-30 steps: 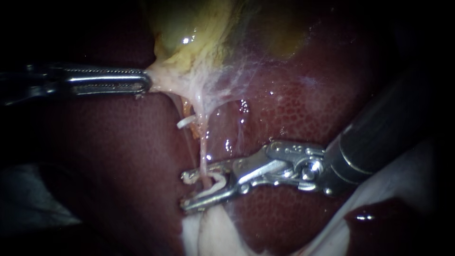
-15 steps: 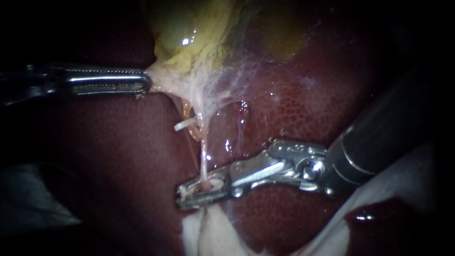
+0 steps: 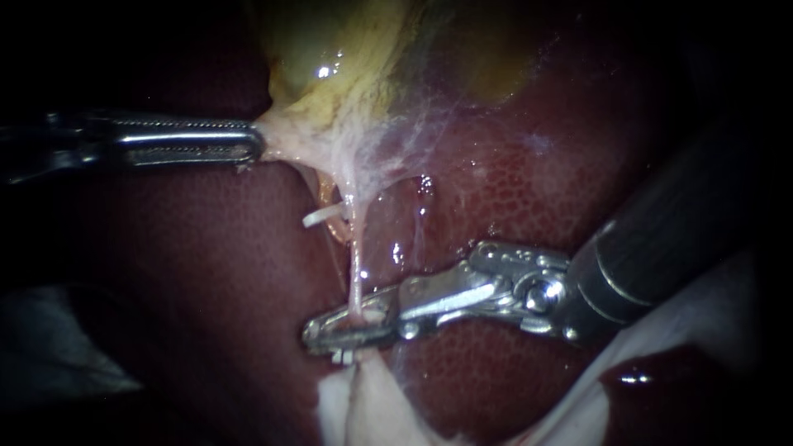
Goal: Clipping first clip right tube
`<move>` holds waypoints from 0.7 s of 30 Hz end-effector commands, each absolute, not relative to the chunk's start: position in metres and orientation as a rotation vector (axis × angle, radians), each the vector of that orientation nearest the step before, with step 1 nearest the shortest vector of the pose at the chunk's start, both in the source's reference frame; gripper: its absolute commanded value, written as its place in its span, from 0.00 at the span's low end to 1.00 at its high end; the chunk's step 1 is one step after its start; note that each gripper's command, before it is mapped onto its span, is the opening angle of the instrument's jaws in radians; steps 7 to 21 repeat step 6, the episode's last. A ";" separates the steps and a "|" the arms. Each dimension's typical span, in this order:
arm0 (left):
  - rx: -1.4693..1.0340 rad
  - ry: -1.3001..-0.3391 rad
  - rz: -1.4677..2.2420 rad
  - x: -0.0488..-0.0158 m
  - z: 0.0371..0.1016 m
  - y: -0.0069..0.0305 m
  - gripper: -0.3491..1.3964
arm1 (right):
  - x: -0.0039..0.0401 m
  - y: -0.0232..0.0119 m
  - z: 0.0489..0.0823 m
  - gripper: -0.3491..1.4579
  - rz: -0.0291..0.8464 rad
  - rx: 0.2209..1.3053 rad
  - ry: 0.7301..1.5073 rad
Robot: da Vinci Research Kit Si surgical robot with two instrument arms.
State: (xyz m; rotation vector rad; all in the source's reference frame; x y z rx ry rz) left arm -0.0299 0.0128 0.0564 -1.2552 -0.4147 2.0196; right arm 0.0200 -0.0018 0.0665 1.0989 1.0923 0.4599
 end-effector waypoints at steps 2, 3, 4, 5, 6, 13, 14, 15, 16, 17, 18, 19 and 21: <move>-1.255 -0.415 2.020 -0.0300 0.0564 0.0128 0.00 | 0.0199 -0.0019 0.0666 0.00 0.459 1.099 1.092; -1.255 -0.415 2.020 -0.0300 0.0564 0.0128 0.00 | 0.0199 -0.0019 0.0666 0.00 0.458 1.099 1.092; -1.255 -0.415 2.020 -0.0300 0.0564 0.0128 0.00 | 0.0199 -0.0019 0.0666 0.00 0.458 1.099 1.092; -1.255 -0.414 2.020 -0.0300 0.0564 0.0128 0.00 | 0.0199 -0.0019 0.0666 0.00 0.458 1.100 1.092; -1.255 -0.415 2.020 -0.0300 0.0564 0.0128 0.00 | 0.0199 -0.0019 0.0666 0.00 0.458 1.100 1.092; -1.255 -0.415 2.020 -0.0300 0.0564 0.0128 0.00 | 0.0199 -0.0019 0.0666 0.00 0.458 1.100 1.092; -1.255 -0.415 2.020 -0.0300 0.0564 0.0128 0.00 | 0.0199 -0.0019 0.0666 0.00 0.458 1.100 1.092; -1.255 -0.415 2.020 -0.0300 0.0564 0.0128 0.00 | 0.0199 -0.0019 0.0666 0.00 0.458 1.100 1.092; -1.255 -0.415 2.020 -0.0300 0.0564 0.0128 0.00 | 0.0199 -0.0019 0.0666 0.00 0.458 1.100 1.092; -1.255 -0.415 2.020 -0.0300 0.0564 0.0128 0.00 | 0.0199 -0.0019 0.0666 0.00 0.458 1.100 1.092; -1.255 -0.415 2.020 -0.0300 0.0564 0.0128 0.00 | 0.0199 -0.0019 0.0666 0.00 0.458 1.100 1.092; -1.255 -0.415 2.020 -0.0300 0.0564 0.0128 0.00 | 0.0199 -0.0019 0.0666 0.00 0.458 1.100 1.092; -1.255 -0.415 2.020 -0.0300 0.0564 0.0128 0.00 | 0.0199 -0.0019 0.0666 0.00 0.458 1.100 1.092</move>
